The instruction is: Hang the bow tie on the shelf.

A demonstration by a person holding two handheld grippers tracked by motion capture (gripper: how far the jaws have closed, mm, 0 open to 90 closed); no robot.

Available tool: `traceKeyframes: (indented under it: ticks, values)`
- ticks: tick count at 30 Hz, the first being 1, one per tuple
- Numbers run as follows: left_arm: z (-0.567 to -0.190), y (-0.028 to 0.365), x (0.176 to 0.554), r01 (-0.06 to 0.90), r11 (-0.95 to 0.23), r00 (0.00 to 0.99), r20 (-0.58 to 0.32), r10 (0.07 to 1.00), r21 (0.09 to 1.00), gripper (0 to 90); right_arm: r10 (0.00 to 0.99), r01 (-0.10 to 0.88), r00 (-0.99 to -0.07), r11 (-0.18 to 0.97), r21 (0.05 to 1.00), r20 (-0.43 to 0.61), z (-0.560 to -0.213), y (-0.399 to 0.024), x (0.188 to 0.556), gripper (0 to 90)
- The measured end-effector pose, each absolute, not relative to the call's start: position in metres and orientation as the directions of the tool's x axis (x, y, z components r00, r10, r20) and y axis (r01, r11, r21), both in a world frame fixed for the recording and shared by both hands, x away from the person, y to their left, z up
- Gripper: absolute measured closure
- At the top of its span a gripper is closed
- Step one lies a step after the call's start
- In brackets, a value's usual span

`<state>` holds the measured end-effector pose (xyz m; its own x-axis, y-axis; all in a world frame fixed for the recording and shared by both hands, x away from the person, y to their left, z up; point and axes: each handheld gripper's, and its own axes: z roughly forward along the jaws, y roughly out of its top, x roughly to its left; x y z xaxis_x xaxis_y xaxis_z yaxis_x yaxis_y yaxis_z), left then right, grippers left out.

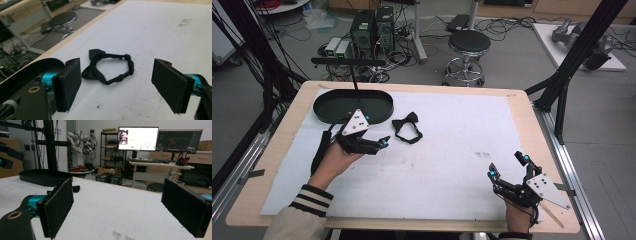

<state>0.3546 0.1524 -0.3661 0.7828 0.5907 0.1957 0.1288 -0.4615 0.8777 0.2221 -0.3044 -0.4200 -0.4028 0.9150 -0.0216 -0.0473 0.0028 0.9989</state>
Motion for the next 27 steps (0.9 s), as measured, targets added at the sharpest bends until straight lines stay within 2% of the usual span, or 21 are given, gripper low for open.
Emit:
traceKeyframes:
  ticks: [10, 20, 27]
  values:
    - [-0.374, 0.111, 0.384, 0.167, -0.557, 0.836, 0.183, 0.518, 0.813, 30.6, 0.915, -0.043, -0.404, -0.003, 0.999, -0.014, -0.421, -0.305, 0.223, 9.9]
    - [-0.402, 0.086, 0.405, 0.209, -0.631, 0.869, 0.154, 0.469, 0.747, 36.2, 0.914, -0.039, -0.405, -0.014, 0.999, -0.003, -0.423, -0.306, 0.223, 9.9]
    - [-0.418, 0.073, 0.413, 0.245, -0.659, 0.879, 0.123, 0.46, 0.711, 44.5, 0.913, -0.033, -0.407, -0.014, 0.999, -0.001, -0.424, -0.306, 0.224, 9.9]
